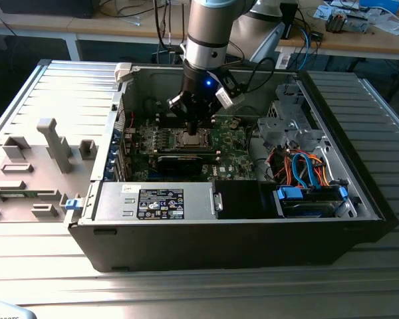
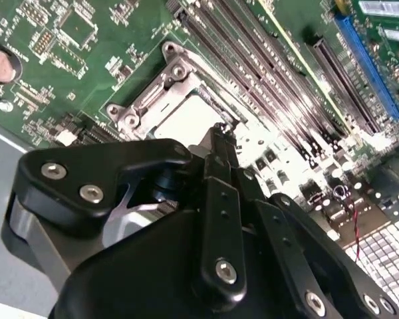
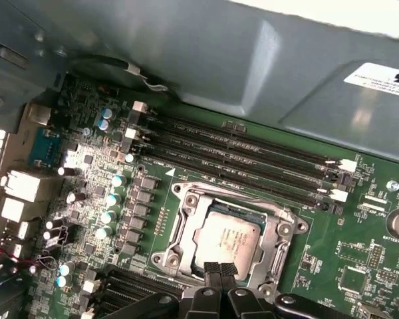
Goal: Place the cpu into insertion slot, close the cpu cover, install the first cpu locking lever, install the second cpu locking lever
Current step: 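Install the second cpu locking lever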
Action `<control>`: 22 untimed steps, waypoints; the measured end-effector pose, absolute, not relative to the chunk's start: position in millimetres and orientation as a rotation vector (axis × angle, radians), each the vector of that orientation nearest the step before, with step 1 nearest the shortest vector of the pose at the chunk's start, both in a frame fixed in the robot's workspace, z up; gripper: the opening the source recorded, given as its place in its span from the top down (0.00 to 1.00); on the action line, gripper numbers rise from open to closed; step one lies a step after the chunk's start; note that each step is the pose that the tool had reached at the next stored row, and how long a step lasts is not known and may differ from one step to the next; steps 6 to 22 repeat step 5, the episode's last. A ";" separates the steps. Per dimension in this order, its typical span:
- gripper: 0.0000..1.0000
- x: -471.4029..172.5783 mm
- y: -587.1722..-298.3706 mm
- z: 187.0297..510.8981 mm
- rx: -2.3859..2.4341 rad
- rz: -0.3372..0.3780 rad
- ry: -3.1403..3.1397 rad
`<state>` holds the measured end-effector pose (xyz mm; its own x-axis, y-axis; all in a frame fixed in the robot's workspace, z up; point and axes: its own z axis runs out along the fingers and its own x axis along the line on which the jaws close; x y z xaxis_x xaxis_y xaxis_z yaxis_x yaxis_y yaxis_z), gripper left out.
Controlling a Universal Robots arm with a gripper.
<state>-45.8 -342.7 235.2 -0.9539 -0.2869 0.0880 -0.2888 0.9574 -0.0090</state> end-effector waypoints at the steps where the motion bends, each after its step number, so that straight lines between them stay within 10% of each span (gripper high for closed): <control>1: 0.89 -45.9 -342.8 235.3 0.445 0.034 -3.023; 22: 0.89 -45.9 -342.8 235.5 0.445 0.034 -3.023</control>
